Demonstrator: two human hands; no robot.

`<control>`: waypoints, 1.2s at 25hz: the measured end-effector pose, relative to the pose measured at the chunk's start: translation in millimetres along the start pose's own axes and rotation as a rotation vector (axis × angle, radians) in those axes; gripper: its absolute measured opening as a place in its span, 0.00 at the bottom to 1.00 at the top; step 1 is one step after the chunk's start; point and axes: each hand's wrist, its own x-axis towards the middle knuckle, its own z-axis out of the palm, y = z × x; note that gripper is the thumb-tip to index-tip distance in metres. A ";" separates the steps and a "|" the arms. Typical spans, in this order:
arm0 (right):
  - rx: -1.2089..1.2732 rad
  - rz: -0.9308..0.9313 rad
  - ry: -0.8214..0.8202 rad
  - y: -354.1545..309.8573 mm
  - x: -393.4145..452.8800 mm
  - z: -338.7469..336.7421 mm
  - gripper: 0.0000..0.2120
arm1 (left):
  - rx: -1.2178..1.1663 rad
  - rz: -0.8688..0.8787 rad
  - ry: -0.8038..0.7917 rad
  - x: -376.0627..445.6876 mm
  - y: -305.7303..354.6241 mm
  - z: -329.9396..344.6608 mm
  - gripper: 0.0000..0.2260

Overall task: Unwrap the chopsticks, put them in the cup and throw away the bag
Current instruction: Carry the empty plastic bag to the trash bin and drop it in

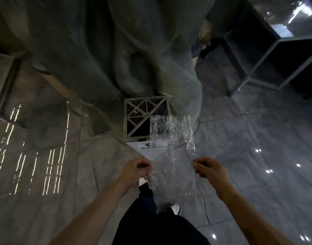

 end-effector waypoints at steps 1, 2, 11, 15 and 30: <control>-0.014 -0.003 -0.015 -4.2 4.0 4.0 0.03 | -0.031 -0.021 0.003 1.8 -1.4 -3.9 0.09; -0.019 -0.004 -0.020 -8.3 7.8 7.4 0.03 | -0.056 -0.040 0.005 4.6 -1.1 -7.3 0.08; -0.020 0.098 -0.027 -48.4 53.7 32.6 0.02 | -0.188 -0.108 0.001 49.5 24.5 -30.2 0.05; -0.039 0.176 -0.005 -55.8 71.7 49.6 0.03 | -0.187 -0.156 -0.005 59.9 28.4 -40.0 0.09; -0.133 0.279 -0.046 -67.5 143.9 65.8 0.06 | -0.382 -0.378 0.074 93.4 24.3 -48.8 0.15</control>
